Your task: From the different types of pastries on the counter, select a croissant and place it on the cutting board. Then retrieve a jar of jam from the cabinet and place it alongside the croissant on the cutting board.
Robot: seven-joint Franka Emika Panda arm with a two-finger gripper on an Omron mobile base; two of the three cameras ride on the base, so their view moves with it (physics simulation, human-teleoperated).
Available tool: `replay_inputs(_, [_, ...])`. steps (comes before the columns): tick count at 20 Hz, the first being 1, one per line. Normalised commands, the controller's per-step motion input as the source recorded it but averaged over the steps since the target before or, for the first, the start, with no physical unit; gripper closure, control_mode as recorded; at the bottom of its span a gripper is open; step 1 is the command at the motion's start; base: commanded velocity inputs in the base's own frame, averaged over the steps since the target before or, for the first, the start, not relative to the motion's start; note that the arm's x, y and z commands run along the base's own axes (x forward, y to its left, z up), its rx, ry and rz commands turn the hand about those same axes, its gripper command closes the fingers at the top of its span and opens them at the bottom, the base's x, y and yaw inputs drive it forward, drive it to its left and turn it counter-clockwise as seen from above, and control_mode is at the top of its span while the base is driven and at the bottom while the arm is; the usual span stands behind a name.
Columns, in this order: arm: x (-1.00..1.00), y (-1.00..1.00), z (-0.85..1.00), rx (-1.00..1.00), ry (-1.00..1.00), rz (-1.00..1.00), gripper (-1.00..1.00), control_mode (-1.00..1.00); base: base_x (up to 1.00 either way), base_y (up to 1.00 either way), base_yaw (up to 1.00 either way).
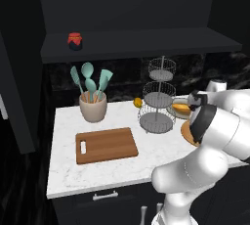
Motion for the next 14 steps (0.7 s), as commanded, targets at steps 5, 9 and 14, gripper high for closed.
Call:
replay_inputs(5, [0.10, 0.00, -0.23, 0.00, 0.00, 0.00, -1.00, -1.00, 0.00, 0.00, 0.00])
replay_inputs(9, [0.12, -0.01, -0.17, 0.00, 0.00, 0.00, -1.00, -1.00, 0.00, 0.00, 0.00])
replay_inputs(14, [0.20, -0.03, -0.14, 0.00, 0.00, 0.00, -1.00, -1.00, 0.00, 0.00, 0.00])
